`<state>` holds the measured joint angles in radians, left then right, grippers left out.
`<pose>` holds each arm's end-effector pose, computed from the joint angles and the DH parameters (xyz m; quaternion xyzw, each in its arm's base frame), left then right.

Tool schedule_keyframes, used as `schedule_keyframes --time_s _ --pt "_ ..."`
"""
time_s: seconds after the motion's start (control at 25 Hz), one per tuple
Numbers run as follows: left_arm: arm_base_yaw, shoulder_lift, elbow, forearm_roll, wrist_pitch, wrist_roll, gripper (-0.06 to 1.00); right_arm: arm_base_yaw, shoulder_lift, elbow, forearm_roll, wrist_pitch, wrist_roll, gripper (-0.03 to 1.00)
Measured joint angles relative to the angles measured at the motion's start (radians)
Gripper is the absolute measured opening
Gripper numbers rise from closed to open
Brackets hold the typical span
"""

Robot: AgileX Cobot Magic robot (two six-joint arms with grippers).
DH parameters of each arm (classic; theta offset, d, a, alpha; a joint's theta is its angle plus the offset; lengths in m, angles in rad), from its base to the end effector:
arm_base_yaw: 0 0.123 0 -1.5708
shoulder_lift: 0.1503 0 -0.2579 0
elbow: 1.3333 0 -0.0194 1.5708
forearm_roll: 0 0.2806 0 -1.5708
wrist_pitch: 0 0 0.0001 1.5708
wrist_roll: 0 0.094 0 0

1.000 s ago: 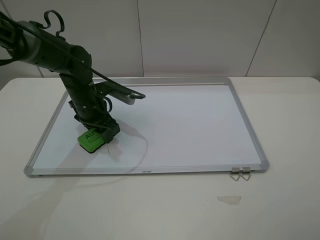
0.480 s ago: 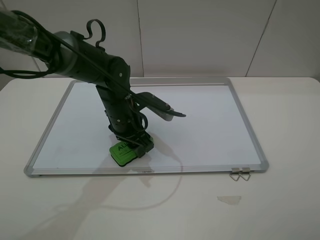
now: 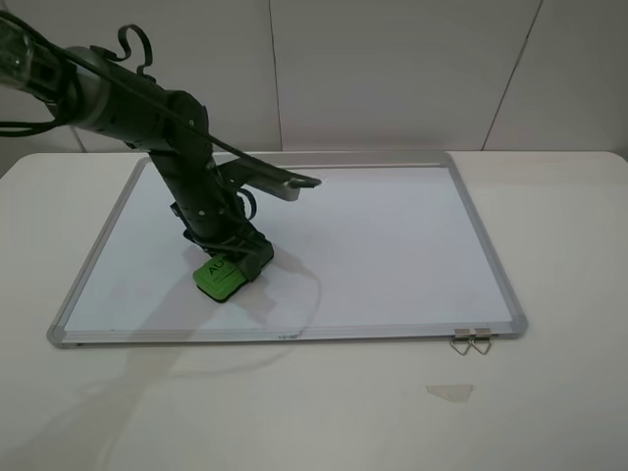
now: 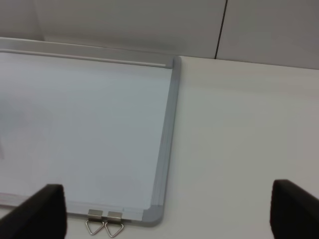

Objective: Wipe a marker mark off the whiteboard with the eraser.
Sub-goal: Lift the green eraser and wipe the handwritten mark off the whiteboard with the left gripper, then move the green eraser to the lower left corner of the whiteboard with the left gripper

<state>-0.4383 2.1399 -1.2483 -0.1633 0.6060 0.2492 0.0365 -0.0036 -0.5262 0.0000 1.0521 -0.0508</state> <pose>0.3530 -0.1751 0.0360 0.2754 0.9566 -0.0590 0.0746 0.0477 0.0017 0.2992 -0.0368 0.8423 -0.0038 0.5378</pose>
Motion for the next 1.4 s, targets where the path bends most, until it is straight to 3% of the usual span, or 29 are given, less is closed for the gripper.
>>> schedule_keyframes --time_s 0.2,0.48,1.0,1.24,1.4 --pt "0.117 0.001 0.0 0.018 0.0 0.0 0.59 0.0 0.0 0.0 0.0 0.0 0.0 0.82" --pt "0.131 0.004 -0.017 0.033 0.029 -0.026 0.59 0.0 0.0 0.0 0.0 0.0 0.0 0.82" --pt "0.192 -0.148 0.03 0.07 0.203 -0.434 0.59 0.0 0.0 0.0 0.0 0.0 0.0 0.82" --pt "0.232 -0.281 0.163 0.178 0.199 -0.545 0.59 0.0 0.0 0.0 0.0 0.0 0.0 0.82" --pt "0.233 -0.33 0.272 0.219 0.12 -0.594 0.59 0.0 0.0 0.0 0.0 0.0 0.0 0.82"
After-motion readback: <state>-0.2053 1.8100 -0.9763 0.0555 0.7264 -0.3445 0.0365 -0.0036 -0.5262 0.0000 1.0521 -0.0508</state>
